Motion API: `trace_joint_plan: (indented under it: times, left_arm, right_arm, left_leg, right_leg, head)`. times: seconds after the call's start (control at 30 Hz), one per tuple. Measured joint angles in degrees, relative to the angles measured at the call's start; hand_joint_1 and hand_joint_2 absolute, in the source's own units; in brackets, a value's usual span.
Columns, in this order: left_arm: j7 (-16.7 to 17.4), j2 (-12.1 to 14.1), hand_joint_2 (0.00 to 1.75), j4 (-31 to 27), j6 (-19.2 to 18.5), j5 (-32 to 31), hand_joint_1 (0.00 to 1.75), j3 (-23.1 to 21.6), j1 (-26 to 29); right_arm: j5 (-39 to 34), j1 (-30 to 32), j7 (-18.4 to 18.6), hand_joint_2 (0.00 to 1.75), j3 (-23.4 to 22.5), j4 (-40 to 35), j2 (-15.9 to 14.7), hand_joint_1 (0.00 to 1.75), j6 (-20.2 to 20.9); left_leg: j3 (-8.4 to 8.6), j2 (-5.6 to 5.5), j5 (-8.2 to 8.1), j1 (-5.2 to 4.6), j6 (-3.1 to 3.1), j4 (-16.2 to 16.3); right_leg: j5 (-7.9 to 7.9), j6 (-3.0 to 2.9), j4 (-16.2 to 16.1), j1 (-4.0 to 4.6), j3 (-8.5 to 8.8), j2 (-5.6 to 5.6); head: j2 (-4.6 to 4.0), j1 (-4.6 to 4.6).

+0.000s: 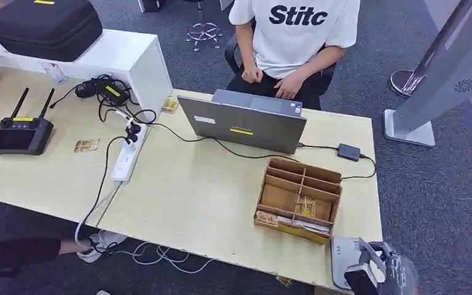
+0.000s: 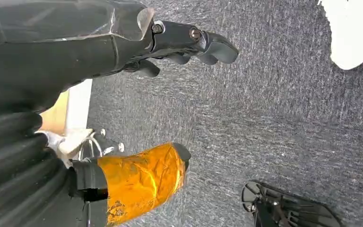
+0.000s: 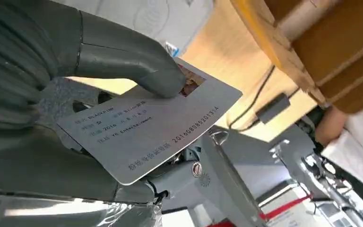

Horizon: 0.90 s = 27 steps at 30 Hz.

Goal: Pass the card to the sensor for recognition and then transmit it.

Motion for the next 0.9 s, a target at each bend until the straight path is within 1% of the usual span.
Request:
trace_joint_plan:
  times: [0.1, 0.23, 0.37, 0.53, 0.67, 0.9]
  left_arm:
    - [-0.11, -0.04, 1.75, -0.02, -0.11, -0.79, 0.00, 0.66, -0.12]
    - [-0.13, -0.13, 1.75, -0.15, -0.13, -1.27, 0.00, 0.88, -0.30]
    - [-0.13, -0.20, 1.75, -0.20, -0.26, -1.99, 0.00, 1.58, -0.51]
    - [-0.11, -0.22, 1.75, -0.24, -0.59, -2.89, 0.00, 2.27, -0.64]
    - [-0.11, -0.24, 1.75, -0.28, -0.59, -3.37, 0.00, 2.73, -0.64]
    - [-0.11, -0.26, 1.75, -0.31, -0.59, -3.43, 0.00, 3.52, -0.69]
  right_arm:
    - [3.83, 0.03, 0.61, 1.75, 1.46, 2.70, 0.00, 1.75, -1.41]
    - [5.66, -0.01, 1.47, 1.75, 2.93, 5.07, 0.00, 1.75, -3.32]
    - [8.06, -0.08, 3.81, 1.75, 4.28, 6.31, -0.02, 1.75, -6.54]
    - [10.35, -0.23, 6.03, 1.75, 5.24, 6.66, -0.02, 1.75, -9.39]
    - [10.57, -0.20, 6.51, 1.75, 5.24, 5.33, -0.02, 1.75, -10.75]
    - [10.60, -0.21, 6.71, 1.75, 5.24, 3.19, -0.02, 1.75, -10.71]
  left_leg:
    - [0.00, 0.00, 0.00, 0.00, 0.00, 0.00]
    - [-0.01, 0.00, 0.00, 0.00, 0.00, 0.00]
    - [-0.01, 0.00, 0.00, 0.00, 0.00, 0.00]
    - [0.00, 0.00, 0.00, 0.00, 0.00, 0.00]
    - [0.00, 0.01, 0.00, -0.01, 0.00, 0.00]
    - [0.00, 0.00, 0.00, -0.01, 0.00, 0.00]
  right_leg:
    - [0.00, 0.00, 0.00, 0.00, 0.00, 0.00]
    - [0.00, 0.00, 0.00, 0.00, 0.00, 0.00]
    - [0.00, 0.00, 0.00, 0.00, 0.00, 0.00]
    - [0.00, 0.00, 0.00, 0.00, 0.01, 0.00]
    - [0.00, 0.00, 0.00, 0.00, 0.01, 0.00]
    - [0.00, 0.00, 0.00, 0.00, 0.01, 0.00]
  head:
    - [0.00, -0.02]
    - [0.00, 0.00]
    - [0.00, 0.00]
    - [0.00, 0.00]
    - [0.00, 0.00]
    - [0.00, 0.00]
